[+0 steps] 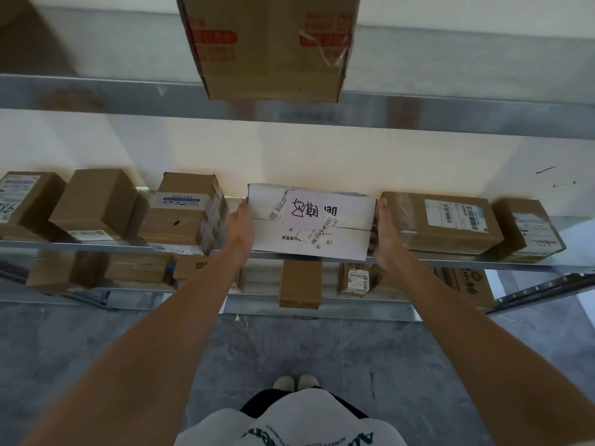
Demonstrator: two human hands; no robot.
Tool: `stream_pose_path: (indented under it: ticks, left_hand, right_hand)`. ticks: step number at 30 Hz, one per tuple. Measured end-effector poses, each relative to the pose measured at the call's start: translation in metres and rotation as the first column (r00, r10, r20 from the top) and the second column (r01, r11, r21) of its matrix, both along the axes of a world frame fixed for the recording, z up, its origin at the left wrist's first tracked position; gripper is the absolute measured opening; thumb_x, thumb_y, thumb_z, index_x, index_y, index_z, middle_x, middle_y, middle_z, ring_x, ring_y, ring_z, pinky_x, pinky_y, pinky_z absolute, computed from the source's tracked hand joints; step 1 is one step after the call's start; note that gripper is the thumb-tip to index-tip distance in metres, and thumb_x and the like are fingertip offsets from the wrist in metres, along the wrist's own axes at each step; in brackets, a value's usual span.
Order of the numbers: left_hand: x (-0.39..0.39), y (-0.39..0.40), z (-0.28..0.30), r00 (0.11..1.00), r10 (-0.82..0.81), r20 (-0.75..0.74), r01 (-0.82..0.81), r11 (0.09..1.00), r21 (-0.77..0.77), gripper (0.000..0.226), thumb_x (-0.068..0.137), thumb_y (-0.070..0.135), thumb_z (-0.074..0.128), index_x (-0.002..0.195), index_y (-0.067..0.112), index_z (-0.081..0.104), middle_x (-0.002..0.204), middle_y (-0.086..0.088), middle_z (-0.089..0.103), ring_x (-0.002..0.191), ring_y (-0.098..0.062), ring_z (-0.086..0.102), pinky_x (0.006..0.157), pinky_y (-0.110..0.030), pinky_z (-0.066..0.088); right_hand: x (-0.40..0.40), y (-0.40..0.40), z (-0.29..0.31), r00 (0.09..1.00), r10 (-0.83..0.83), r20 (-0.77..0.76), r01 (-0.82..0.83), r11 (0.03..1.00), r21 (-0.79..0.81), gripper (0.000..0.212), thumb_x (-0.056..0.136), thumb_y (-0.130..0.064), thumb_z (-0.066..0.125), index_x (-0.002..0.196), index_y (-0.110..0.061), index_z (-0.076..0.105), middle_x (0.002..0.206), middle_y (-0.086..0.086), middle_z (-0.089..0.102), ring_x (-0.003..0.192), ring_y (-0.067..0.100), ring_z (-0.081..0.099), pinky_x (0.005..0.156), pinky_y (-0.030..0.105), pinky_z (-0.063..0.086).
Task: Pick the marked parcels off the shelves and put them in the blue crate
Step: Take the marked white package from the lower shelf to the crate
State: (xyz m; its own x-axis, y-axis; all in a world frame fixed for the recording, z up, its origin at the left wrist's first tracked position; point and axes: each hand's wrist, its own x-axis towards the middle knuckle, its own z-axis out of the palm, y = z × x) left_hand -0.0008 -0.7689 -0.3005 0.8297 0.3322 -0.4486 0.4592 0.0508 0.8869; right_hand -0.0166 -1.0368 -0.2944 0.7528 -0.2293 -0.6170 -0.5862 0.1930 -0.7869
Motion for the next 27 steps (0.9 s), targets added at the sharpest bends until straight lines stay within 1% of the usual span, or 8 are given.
stream_pose_path:
  ticks: [3,5,8,10,14,19,25,27]
  left_hand:
    - [-0.004,0.001,0.002,0.999,-0.022,-0.033,0.021,0.999,-0.027,0.05,0.1,0.049,0.03,0.12,0.015,0.061,0.114,-0.01,0.063,0.105,-0.029,0.06,0.097,-0.042,0.048]
    - [-0.007,0.003,0.005,0.998,-0.033,-0.05,0.032,0.999,-0.021,0.056,0.099,0.054,0.028,0.124,0.015,0.059,0.116,-0.01,0.063,0.108,-0.03,0.059,0.1,-0.047,0.046]
    - [-0.011,0.007,0.009,0.997,-0.059,-0.04,0.059,0.998,-0.002,0.056,0.095,0.058,0.028,0.112,0.018,0.063,0.11,-0.009,0.065,0.105,-0.03,0.06,0.1,-0.048,0.046]
    - [-0.013,0.009,0.007,0.995,-0.092,-0.048,0.092,0.996,-0.008,0.051,0.098,0.055,0.028,0.107,0.019,0.063,0.109,-0.009,0.065,0.105,-0.03,0.061,0.099,-0.048,0.047]
    - [-0.022,0.007,0.004,0.993,-0.099,-0.071,0.101,0.994,0.029,0.058,0.098,0.055,0.029,0.122,0.012,0.06,0.117,-0.008,0.062,0.108,-0.024,0.056,0.104,-0.047,0.043]
    - [-0.039,-0.011,0.0,0.982,-0.164,-0.096,0.173,0.981,0.088,0.048,0.102,0.048,0.028,0.121,0.013,0.055,0.108,-0.005,0.055,0.098,-0.022,0.051,0.09,-0.031,0.04]
    - [-0.056,-0.051,0.005,0.966,-0.235,-0.11,0.246,0.964,0.102,0.065,0.1,0.055,0.027,0.13,0.005,0.055,0.131,-0.016,0.057,0.118,-0.032,0.054,0.105,-0.041,0.041]
    - [-0.062,-0.07,0.009,0.962,-0.254,-0.095,0.263,0.959,0.1,0.064,0.1,0.055,0.026,0.128,0.006,0.056,0.13,-0.016,0.058,0.116,-0.032,0.056,0.104,-0.042,0.042]
  right_hand:
    - [-0.006,0.008,0.01,1.0,0.014,-0.006,-0.014,1.0,-0.006,0.087,0.082,-0.083,0.032,0.14,-0.021,0.051,0.118,0.003,0.06,0.106,0.025,0.06,0.091,0.042,0.05]
    - [-0.011,0.015,0.017,1.0,0.023,0.006,-0.023,1.0,0.004,0.076,0.09,-0.076,0.029,0.138,-0.022,0.052,0.119,0.003,0.062,0.103,0.024,0.059,0.087,0.04,0.05]
    - [-0.019,0.02,0.019,1.0,0.018,0.022,-0.018,0.999,0.039,0.056,0.097,-0.065,0.03,0.126,-0.023,0.054,0.102,-0.002,0.064,0.086,0.015,0.062,0.065,0.032,0.05]
    - [-0.028,0.021,0.02,1.0,-0.003,0.027,0.002,0.999,0.051,0.051,0.098,-0.061,0.033,0.124,-0.022,0.054,0.103,-0.001,0.064,0.08,0.012,0.061,0.06,0.03,0.048]
    - [-0.046,0.02,0.014,0.997,-0.071,-0.008,0.071,0.995,0.067,0.05,0.097,-0.061,0.037,0.119,-0.02,0.055,0.097,0.001,0.065,0.081,0.017,0.062,0.064,0.033,0.051]
    - [-0.074,0.012,0.0,0.987,-0.157,-0.04,0.159,0.985,0.067,0.058,0.092,-0.067,0.042,0.12,-0.019,0.059,0.118,0.011,0.067,0.102,0.031,0.066,0.093,0.049,0.053]
    - [-0.108,-0.021,-0.001,0.954,-0.291,-0.07,0.288,0.957,-0.04,0.057,0.094,-0.064,0.041,0.116,-0.015,0.056,0.102,0.007,0.066,0.086,0.024,0.064,0.074,0.033,0.053]
    - [-0.119,-0.036,0.002,0.945,-0.323,-0.057,0.321,0.946,-0.047,0.052,0.096,-0.062,0.039,0.111,-0.015,0.056,0.095,0.005,0.065,0.084,0.023,0.063,0.079,0.035,0.054]
